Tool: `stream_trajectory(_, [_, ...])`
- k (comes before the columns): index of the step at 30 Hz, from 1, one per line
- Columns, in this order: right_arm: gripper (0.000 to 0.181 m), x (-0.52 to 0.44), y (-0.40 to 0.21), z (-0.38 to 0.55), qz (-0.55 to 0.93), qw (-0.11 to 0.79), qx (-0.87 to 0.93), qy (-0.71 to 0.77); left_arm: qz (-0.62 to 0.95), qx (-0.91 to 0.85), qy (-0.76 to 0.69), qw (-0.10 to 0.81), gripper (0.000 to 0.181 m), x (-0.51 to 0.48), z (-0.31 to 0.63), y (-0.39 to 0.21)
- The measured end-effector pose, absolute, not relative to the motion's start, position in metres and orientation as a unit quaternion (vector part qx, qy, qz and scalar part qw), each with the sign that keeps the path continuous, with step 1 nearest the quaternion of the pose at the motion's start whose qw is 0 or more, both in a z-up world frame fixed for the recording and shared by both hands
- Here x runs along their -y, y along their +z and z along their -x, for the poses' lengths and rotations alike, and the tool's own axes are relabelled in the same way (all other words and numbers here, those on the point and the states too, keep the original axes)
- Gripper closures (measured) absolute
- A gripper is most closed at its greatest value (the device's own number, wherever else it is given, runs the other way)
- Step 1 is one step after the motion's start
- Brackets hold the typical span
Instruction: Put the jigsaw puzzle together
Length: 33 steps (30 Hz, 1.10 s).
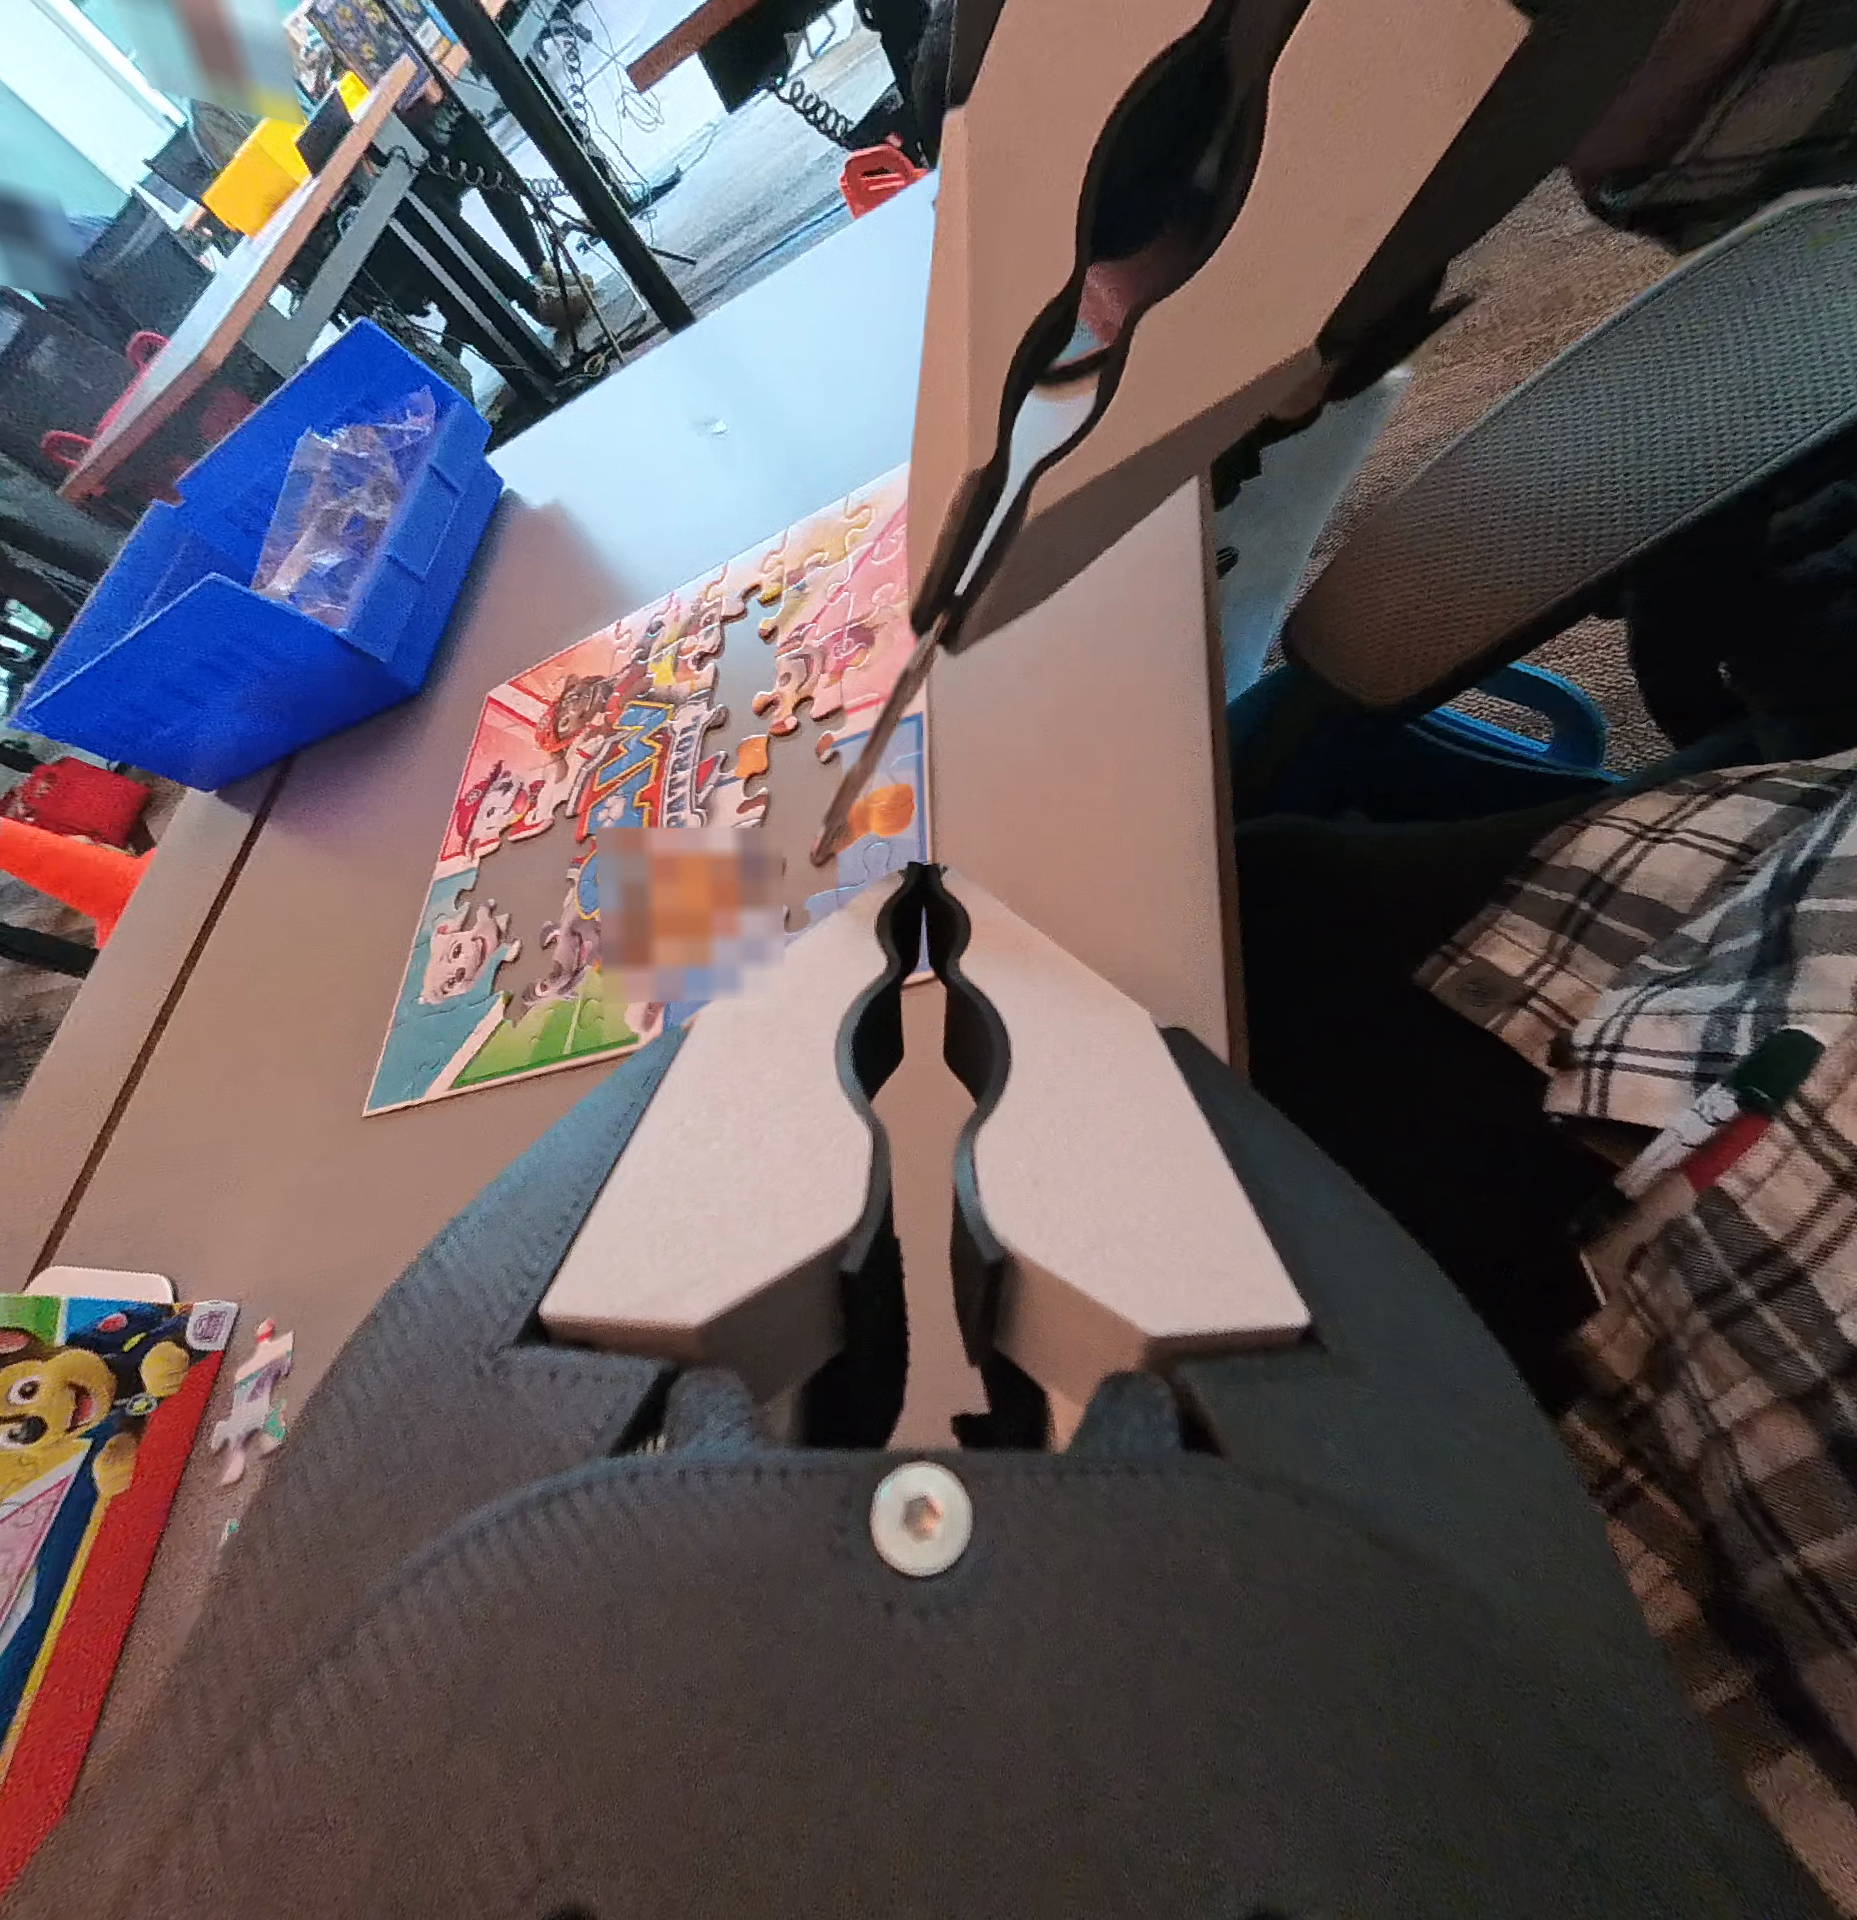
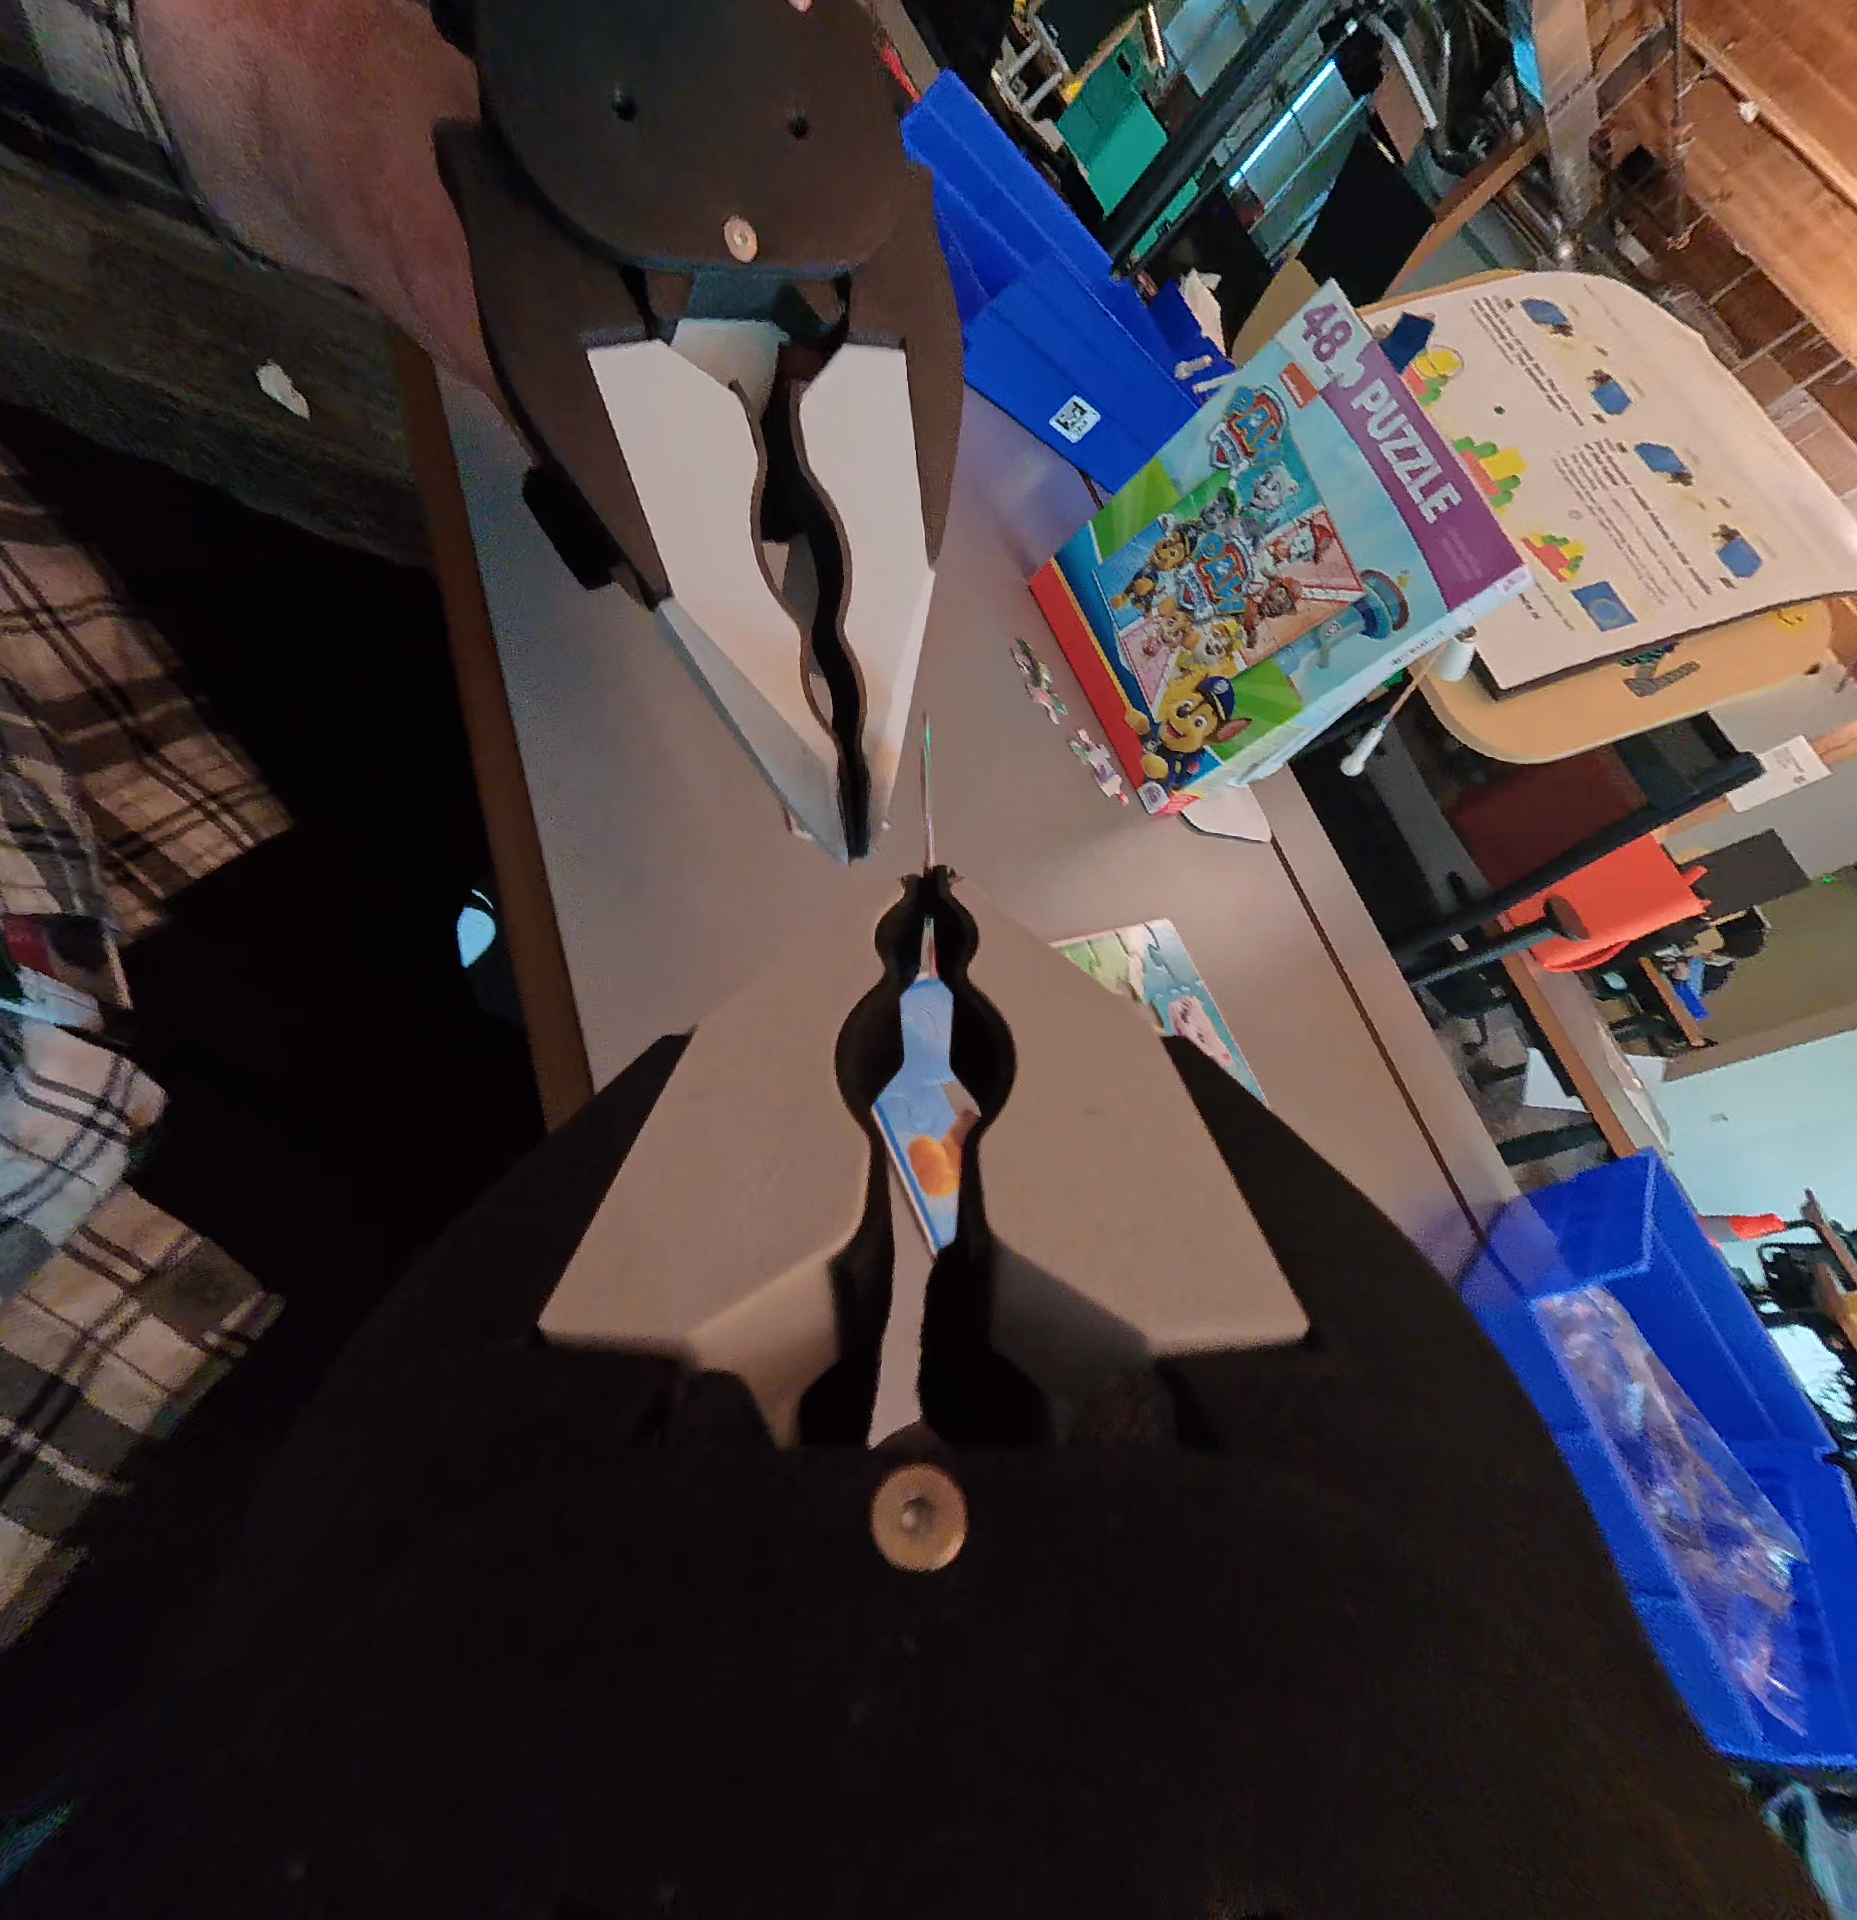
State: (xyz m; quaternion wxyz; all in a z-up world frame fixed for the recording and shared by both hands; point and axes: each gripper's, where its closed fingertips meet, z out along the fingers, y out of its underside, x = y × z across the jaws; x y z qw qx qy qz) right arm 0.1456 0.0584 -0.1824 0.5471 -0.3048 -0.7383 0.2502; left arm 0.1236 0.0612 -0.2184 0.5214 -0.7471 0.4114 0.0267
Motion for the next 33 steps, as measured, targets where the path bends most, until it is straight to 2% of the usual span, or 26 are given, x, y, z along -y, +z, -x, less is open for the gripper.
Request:
stream_trajectory(3, [0.181, -0.079, -0.183, -0.149, 0.294, 0.567, 0.746, 0.192, 0.763, -0.398, 0.020, 0.509, 0.176, -0.070, -0.114, -0.222])
stream_trajectory(6, [0.181, -0.103, -0.202, -0.147, 0.241, 0.579, 0.778, 0.044, 0.772, -0.391, 0.023, 0.500, 0.169, -0.080, -0.105, -0.228])
stream_trajectory(11, [0.181, -0.106, -0.208, -0.140, 0.152, 0.599, 0.785, -0.040, 0.771, -0.395, 0.042, 0.498, 0.160, -0.099, -0.095, -0.230])
stream_trajectory(16, [0.181, -0.105, -0.203, -0.138, 0.136, 0.600, 0.788, -0.027, 0.727, -0.456, 0.096, 0.504, 0.159, -0.107, -0.104, -0.230])
stream_trajectory(20, [0.181, -0.104, -0.199, -0.138, 0.158, 0.600, 0.784, 0.017, 0.694, -0.481, 0.154, 0.513, 0.178, -0.113, -0.110, -0.230])
stream_trajectory(23, [0.181, -0.107, -0.200, -0.139, 0.173, 0.594, 0.785, 0.036, 0.689, -0.483, 0.169, 0.513, 0.181, -0.116, -0.110, -0.231])
stream_trajectory(30, [0.181, -0.103, -0.204, -0.141, 0.193, 0.584, 0.785, 0.074, 0.700, -0.474, 0.141, 0.515, 0.180, -0.111, -0.111, -0.233])
stream_trajectory(32, [0.181, -0.098, -0.206, -0.143, 0.189, 0.576, 0.792, 0.075, 0.705, -0.484, 0.115, 0.506, 0.172, -0.104, -0.115, -0.236])
stream_trajectory(33, [0.181, -0.095, -0.207, -0.145, 0.188, 0.571, 0.795, 0.079, 0.698, -0.492, 0.124, 0.506, 0.176, -0.102, -0.116, -0.236])
